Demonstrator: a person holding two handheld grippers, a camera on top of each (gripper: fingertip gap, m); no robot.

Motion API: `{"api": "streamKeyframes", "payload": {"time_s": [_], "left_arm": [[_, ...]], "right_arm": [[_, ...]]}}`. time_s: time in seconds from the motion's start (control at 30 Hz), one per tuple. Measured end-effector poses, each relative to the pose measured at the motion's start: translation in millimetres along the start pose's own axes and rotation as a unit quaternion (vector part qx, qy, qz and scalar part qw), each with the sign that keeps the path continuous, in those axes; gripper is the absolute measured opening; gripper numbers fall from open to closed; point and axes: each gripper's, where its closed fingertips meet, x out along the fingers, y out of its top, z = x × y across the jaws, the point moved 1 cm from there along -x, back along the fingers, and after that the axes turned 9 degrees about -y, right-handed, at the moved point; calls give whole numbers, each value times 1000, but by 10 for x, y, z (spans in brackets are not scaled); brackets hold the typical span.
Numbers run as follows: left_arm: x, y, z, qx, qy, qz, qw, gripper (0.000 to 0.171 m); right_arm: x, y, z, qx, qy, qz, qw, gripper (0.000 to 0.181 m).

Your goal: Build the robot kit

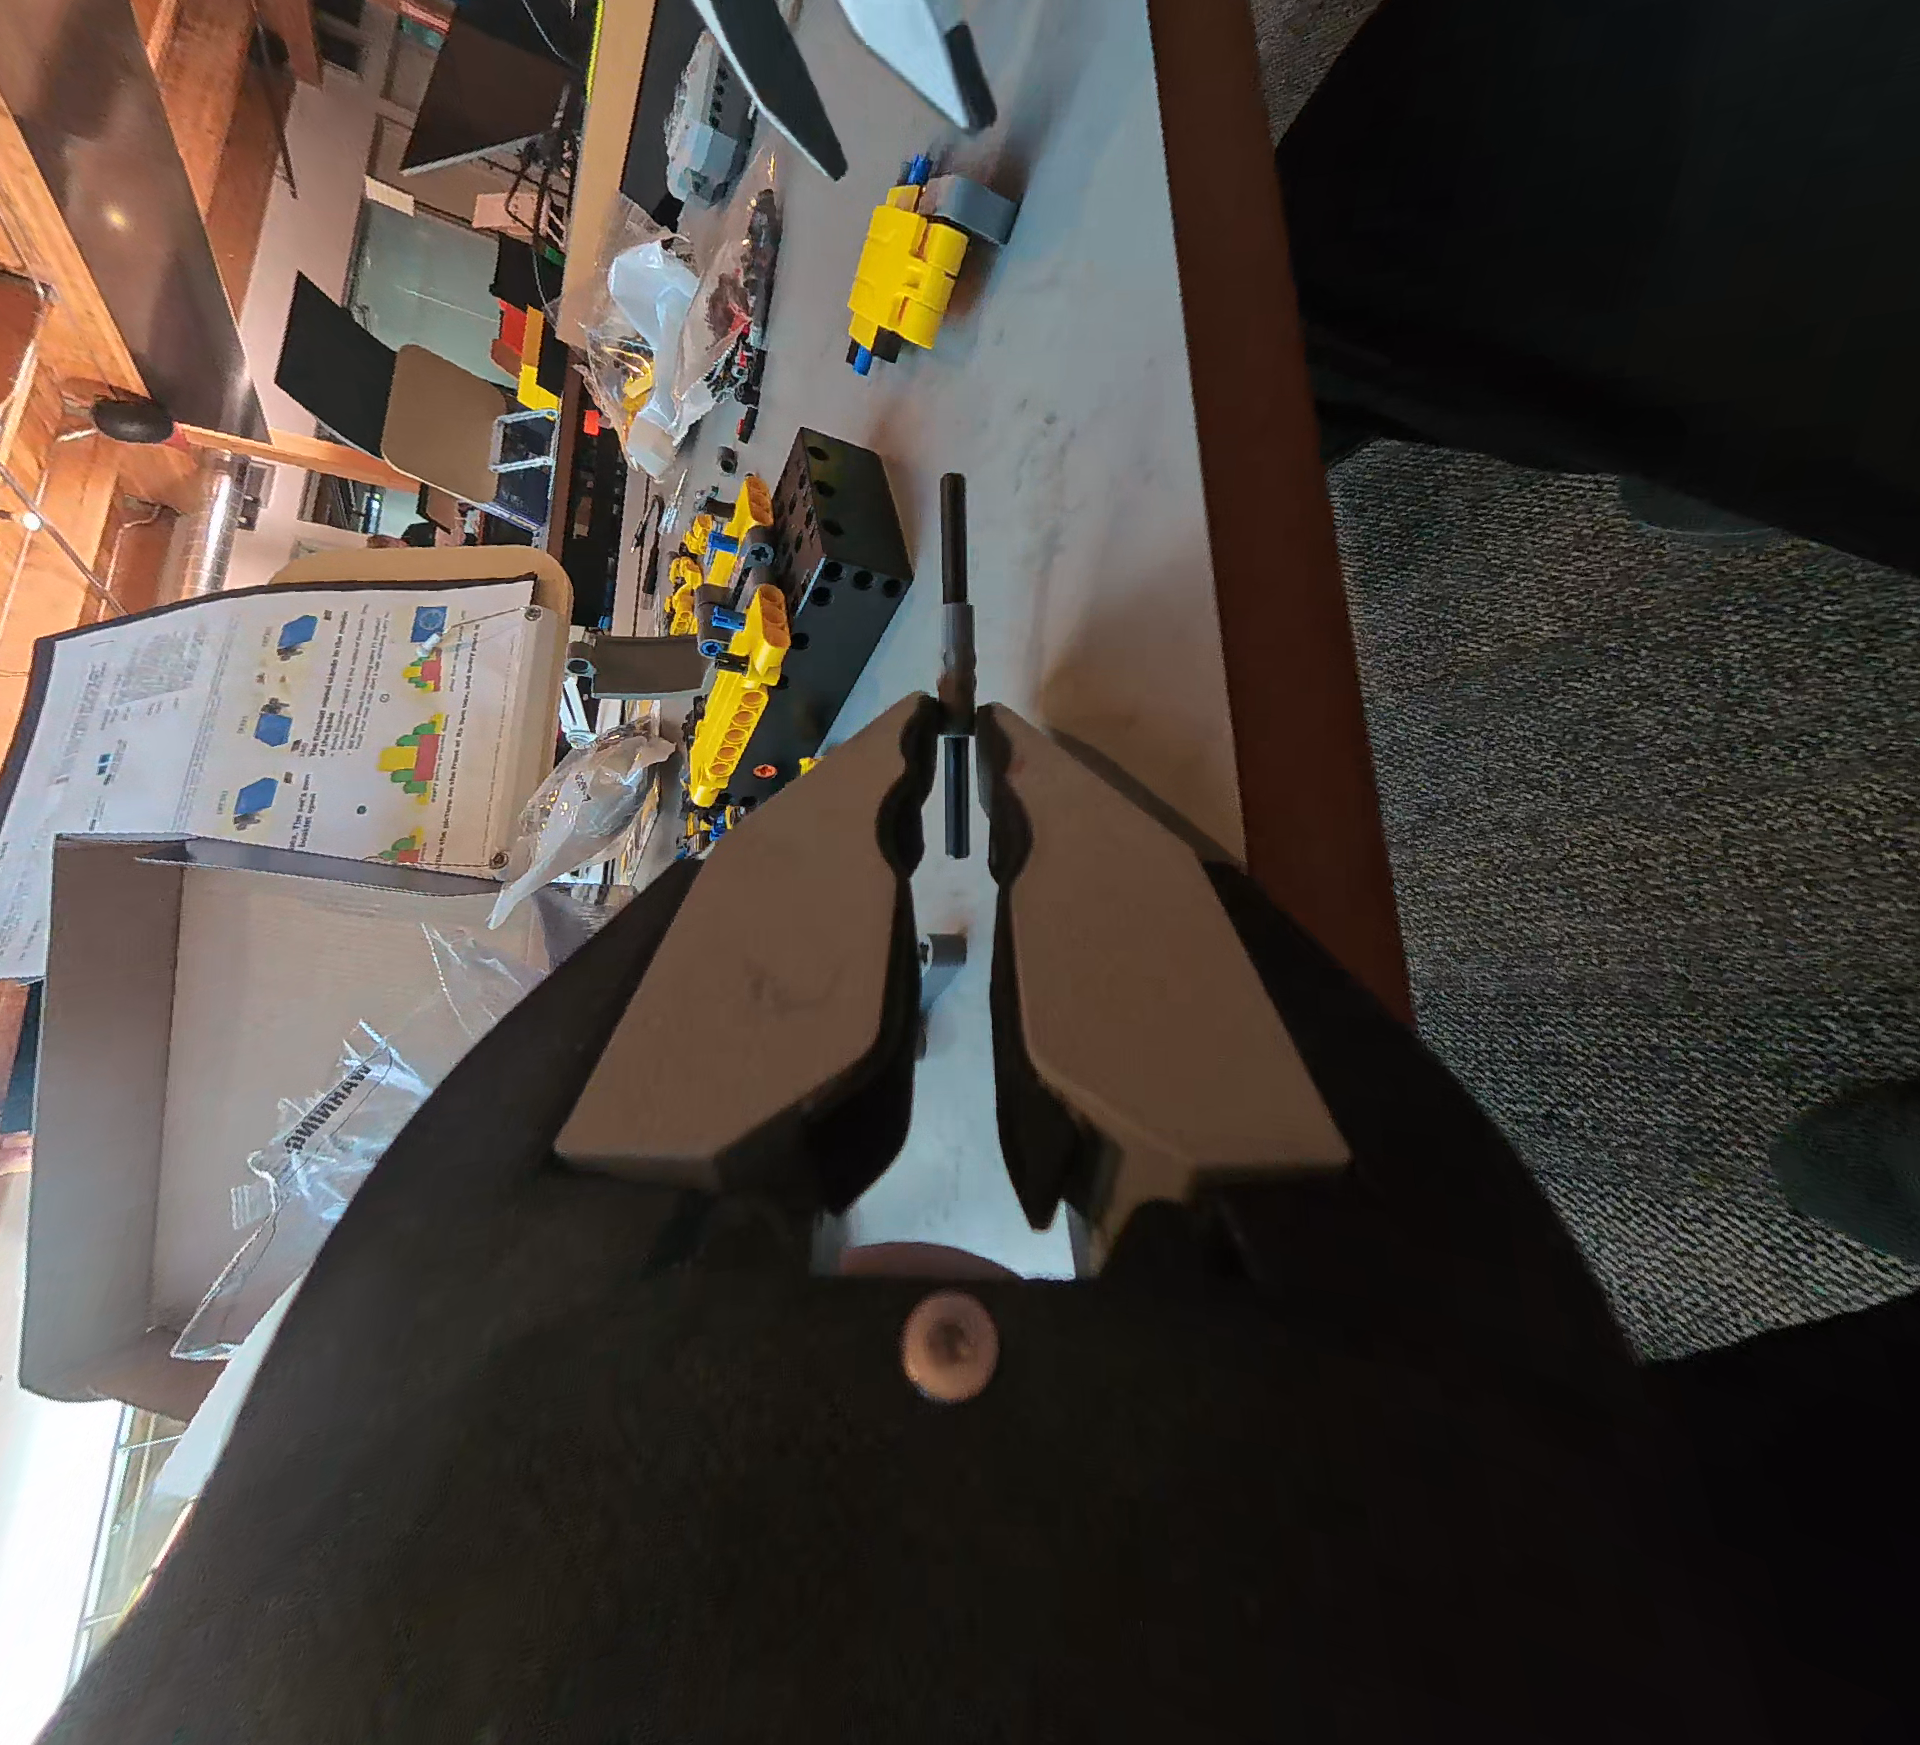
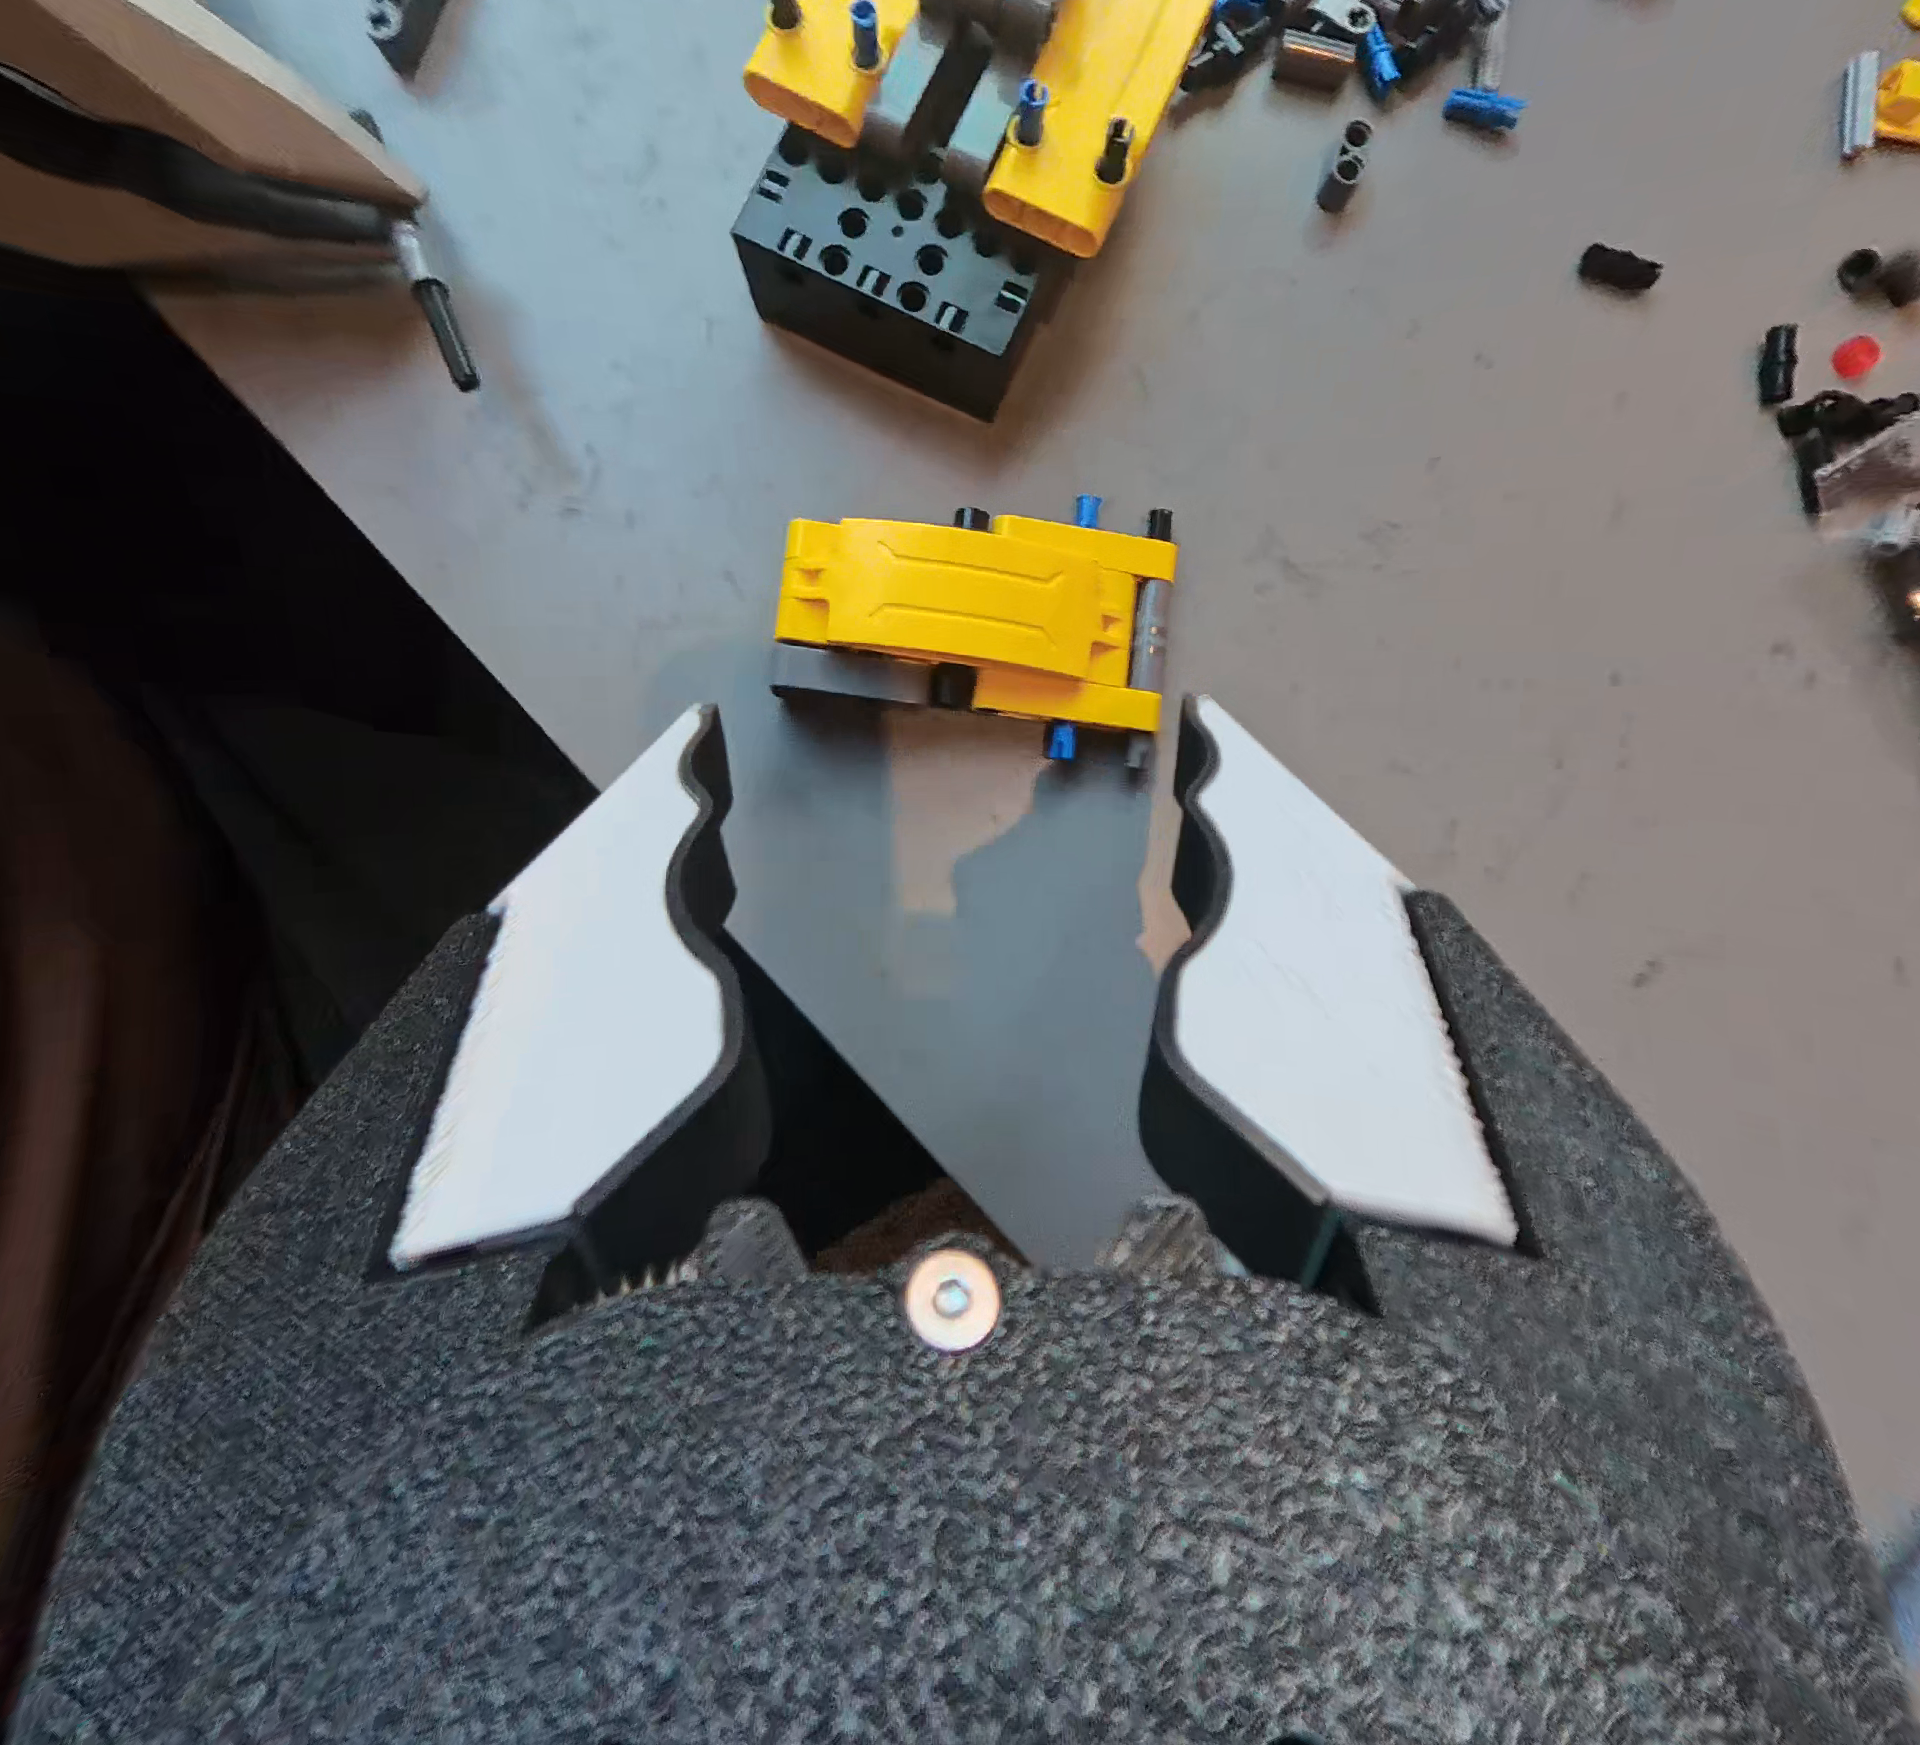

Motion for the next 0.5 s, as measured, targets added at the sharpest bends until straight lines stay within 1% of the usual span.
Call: {"api": "streamKeyframes", "payload": {"time_s": [0.07,0.13,0.17,0.23,0.27,0.3,0.33,0.43,0.5], "left_arm": [[-1,1,1,4,3,-1,1000,4],[-1,1,1,5,4,-1,1000,4],[0,-1,-1,5,5,-2,1000,4],[6,-14,-11,3,7,-6,1000,4],[9,-21,-17,2,8,-8,1000,4],[11,-25,-19,1,9,-10,1000,4],[13,-28,-22,1,9,-10,1000,4],[14,-29,-21,2,9,-11,1000,4],[16,-28,-21,3,10,-11,1000,4]], "right_arm": [[18,2,30,-5,8,-9,1000,87],[33,56,-55,-11,16,-2,1000,84],[45,78,-106,-22,9,3,1000,80],[83,118,-140,-38,-33,15,999,71],[110,125,-145,-38,-52,19,998,70],[142,115,-174,-38,-56,21,997,68],[168,113,-189,-43,-63,28,997,71],[152,106,-191,-69,-74,43,994,55],[131,82,-198,-84,-72,45,993,54]]}}
